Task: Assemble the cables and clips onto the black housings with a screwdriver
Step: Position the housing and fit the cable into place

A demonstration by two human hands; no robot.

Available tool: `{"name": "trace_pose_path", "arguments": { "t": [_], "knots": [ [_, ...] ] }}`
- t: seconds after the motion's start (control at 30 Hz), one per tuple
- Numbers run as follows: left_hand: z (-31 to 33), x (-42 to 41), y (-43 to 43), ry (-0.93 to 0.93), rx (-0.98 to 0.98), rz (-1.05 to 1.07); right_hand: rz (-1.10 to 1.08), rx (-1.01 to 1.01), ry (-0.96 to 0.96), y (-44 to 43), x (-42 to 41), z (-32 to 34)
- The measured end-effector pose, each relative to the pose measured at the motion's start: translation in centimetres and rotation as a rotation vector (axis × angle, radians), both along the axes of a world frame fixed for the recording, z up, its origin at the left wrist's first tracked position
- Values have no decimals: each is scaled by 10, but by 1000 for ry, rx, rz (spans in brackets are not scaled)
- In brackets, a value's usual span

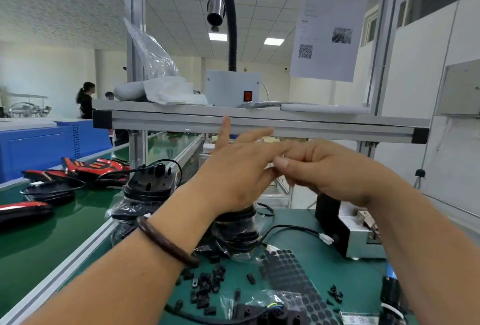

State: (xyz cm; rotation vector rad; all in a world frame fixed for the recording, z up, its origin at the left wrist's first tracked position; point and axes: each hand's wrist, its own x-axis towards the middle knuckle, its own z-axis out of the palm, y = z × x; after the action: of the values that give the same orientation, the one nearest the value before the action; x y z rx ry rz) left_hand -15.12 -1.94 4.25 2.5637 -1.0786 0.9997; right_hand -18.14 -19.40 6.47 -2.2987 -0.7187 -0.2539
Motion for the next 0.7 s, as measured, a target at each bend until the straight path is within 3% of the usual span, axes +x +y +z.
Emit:
{"name": "trace_pose_path", "arguments": {
  "t": [0.13, 0.33, 0.6, 0.7],
  "knots": [
    [1, 5, 4, 59, -192, -119, -99, 254, -88, -2, 4, 5],
    [0, 11, -1, -102, -234, -85, -102, 504, -122, 2, 1, 16],
    [11, 13, 1, -175, -283, -102, -50, 653, -95, 1, -7, 25],
    [8, 25, 16, -124, -328, 15, 67, 760, 4, -6, -6, 23]
  ]
}}
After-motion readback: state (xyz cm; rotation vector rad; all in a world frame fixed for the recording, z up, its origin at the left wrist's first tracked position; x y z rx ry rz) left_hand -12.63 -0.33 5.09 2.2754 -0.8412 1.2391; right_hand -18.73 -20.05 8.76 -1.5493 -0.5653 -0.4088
